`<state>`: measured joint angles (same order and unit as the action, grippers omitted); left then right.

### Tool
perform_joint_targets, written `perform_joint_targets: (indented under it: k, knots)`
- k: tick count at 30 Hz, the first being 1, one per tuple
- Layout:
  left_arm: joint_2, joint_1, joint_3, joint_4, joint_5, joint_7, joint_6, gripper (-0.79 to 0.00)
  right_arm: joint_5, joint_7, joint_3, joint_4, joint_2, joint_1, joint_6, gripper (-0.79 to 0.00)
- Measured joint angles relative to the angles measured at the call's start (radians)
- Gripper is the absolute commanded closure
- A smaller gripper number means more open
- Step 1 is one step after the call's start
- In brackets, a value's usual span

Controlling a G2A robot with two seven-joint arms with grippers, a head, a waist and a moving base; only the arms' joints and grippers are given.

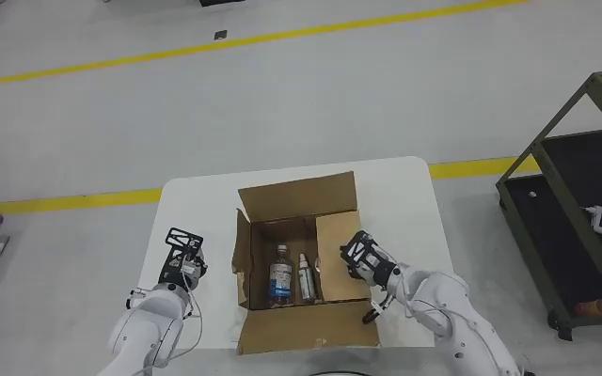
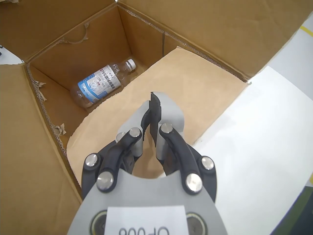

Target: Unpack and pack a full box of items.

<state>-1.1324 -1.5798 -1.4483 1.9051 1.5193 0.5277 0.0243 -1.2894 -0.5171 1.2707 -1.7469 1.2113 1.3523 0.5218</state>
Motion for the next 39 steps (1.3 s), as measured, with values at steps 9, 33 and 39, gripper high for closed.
perform_joint_targets:
  k: [9, 33, 39]
  knots:
    - [-0.005, 0.021, 0.066, 0.000, 0.009, -0.036, 0.111, 0.000, 0.019, 0.084, 0.067, -0.057, -0.009, 0.028, -0.058, 0.000]
    - [-0.033, 0.188, 0.313, -0.143, 0.145, -0.092, 0.252, 0.000, 0.241, 0.135, 0.299, 0.069, -0.031, 0.032, -0.158, 0.000]
    - [-0.040, 0.200, 0.339, -0.176, 0.176, -0.100, 0.225, 0.000, 0.223, 0.117, 0.260, 0.106, -0.030, -0.027, -0.170, 0.000]
